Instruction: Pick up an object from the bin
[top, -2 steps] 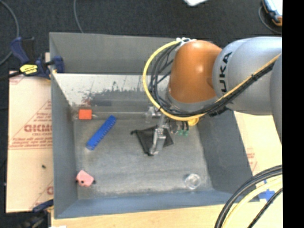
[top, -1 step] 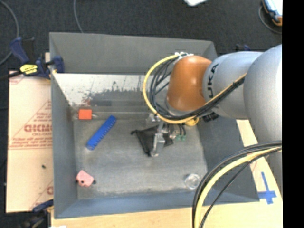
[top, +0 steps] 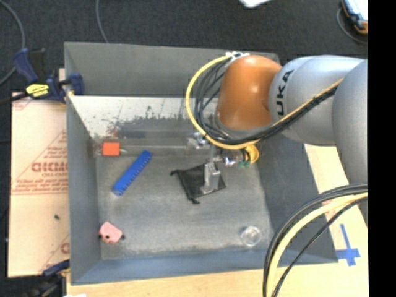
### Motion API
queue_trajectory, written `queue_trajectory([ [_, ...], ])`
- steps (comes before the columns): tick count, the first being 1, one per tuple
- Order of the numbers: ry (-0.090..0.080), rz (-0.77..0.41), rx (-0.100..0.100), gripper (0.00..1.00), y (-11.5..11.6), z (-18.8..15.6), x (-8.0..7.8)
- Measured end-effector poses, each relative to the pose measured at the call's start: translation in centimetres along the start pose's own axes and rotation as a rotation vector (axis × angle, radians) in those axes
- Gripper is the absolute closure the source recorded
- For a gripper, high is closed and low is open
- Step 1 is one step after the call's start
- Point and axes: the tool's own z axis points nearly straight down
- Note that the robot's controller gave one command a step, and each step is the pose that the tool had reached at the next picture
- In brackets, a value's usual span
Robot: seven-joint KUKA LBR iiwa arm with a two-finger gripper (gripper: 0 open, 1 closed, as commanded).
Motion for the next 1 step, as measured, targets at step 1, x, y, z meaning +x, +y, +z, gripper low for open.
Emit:
queue_trajectory([
  [1, 0.001, 0.012, 0.0, 0.0, 2.14, 4.33, 2.02],
])
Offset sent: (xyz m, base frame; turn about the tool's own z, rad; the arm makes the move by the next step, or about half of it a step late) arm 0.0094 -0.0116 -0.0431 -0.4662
